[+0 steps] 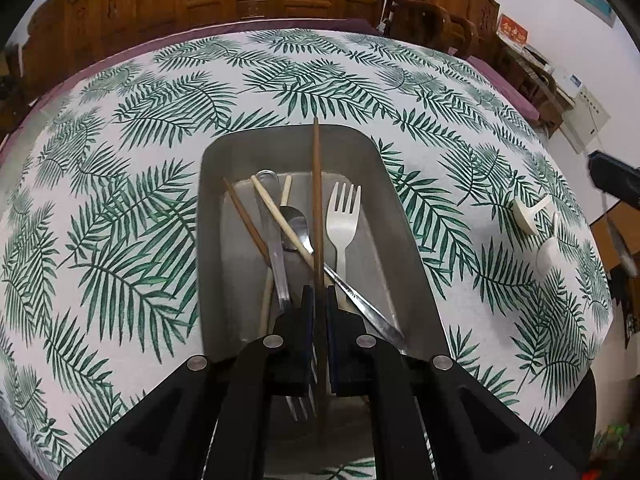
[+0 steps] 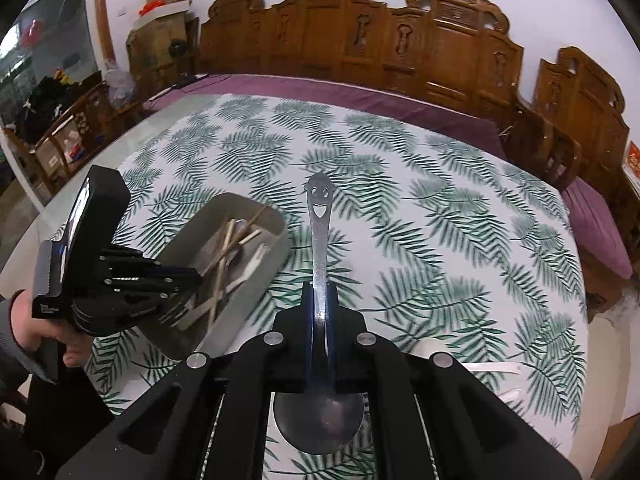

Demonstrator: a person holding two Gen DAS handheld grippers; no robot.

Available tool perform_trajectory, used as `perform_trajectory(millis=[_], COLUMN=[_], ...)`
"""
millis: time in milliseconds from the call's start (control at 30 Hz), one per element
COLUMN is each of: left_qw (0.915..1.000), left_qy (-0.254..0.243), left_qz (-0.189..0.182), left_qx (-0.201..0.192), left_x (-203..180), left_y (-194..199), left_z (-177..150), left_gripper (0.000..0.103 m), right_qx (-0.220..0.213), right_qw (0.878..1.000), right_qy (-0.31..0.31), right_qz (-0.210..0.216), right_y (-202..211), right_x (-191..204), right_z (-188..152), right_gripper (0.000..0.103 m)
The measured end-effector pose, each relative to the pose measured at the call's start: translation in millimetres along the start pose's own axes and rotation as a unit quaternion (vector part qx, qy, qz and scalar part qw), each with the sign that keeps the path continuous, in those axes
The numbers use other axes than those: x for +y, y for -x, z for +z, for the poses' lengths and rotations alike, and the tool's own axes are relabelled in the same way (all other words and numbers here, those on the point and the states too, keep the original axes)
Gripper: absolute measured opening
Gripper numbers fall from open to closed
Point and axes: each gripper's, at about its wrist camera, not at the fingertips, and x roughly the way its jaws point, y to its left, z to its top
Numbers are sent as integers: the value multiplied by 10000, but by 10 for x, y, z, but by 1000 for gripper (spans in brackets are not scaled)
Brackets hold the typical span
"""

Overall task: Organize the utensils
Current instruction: 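Lower the metal spoon into the grey tray with the right tool while the left tool releases the chopstick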

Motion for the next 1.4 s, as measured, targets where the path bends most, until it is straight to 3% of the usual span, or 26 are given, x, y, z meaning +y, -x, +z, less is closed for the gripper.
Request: perform_trajectory(millis=[500, 800, 967, 1400], left_qw=[9981, 9970, 9968, 9962], left_qy=[134, 283, 329, 253], left_qz=[33, 63, 45, 83], left_qx=[-595, -721, -731, -830], left_x=[287, 513, 559, 473], left_y=[653, 811, 838, 908], left_z=[-166, -247, -295, -276], left_gripper=[5, 5, 5, 5], right_qx=[390, 1053, 1209, 723], right_qw=[9971, 9930, 9913, 9948], right_qy=[-99, -410, -384, -332], right_qz=[640, 338, 352, 641], right_y=[-764, -1318, -1370, -1058], right_x=[686, 872, 966, 920], right_z=[292, 189, 65, 124], right_gripper=[7, 7, 2, 2])
